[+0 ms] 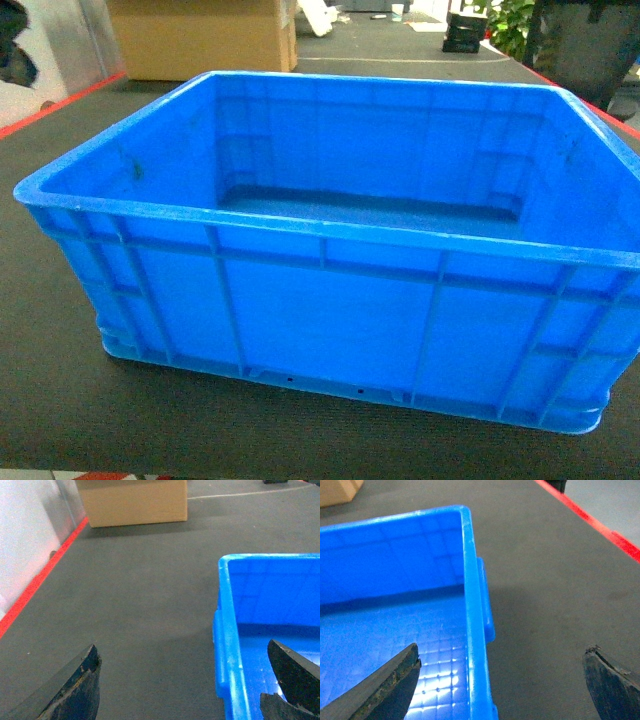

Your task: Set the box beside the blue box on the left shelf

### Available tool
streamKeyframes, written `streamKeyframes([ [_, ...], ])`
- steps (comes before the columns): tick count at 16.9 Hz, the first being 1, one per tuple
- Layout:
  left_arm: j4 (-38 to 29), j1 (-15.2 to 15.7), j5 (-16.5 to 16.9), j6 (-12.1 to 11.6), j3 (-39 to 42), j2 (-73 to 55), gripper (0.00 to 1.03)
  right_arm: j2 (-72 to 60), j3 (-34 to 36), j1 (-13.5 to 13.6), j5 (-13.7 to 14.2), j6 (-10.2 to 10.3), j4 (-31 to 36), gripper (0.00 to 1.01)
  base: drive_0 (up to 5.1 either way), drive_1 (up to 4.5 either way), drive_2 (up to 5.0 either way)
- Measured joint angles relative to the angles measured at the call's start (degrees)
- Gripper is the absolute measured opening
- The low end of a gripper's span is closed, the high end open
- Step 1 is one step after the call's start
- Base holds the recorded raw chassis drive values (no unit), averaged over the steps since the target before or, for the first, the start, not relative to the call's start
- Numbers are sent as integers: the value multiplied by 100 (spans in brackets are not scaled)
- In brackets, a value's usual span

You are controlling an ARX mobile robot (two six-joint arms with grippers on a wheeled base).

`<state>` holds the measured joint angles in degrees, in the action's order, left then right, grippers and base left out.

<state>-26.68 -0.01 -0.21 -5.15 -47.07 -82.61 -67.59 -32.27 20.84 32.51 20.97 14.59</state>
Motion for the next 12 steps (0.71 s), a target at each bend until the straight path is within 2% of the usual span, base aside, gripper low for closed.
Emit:
streamKeyframes([
  [1, 136, -114, 57, -42, -291, -326, 98, -234, -105, -28, -127, 175, -107, 98, 0, 0, 0],
  [4, 660, -256, 173, -92, -922, -1123, 98, -743, -348, -28, -120, 308, -105, 98, 0, 0, 0],
  [8, 1276, -291, 284, -63, -1666, -1751, 98, -1279, -793, -111, -127, 221, -264, 98, 0, 0, 0],
  [12, 2319, -345, 254, 15, -1853, -1899, 98, -1652, -1108, -326, -256, 98, -350, 98, 0, 0, 0],
])
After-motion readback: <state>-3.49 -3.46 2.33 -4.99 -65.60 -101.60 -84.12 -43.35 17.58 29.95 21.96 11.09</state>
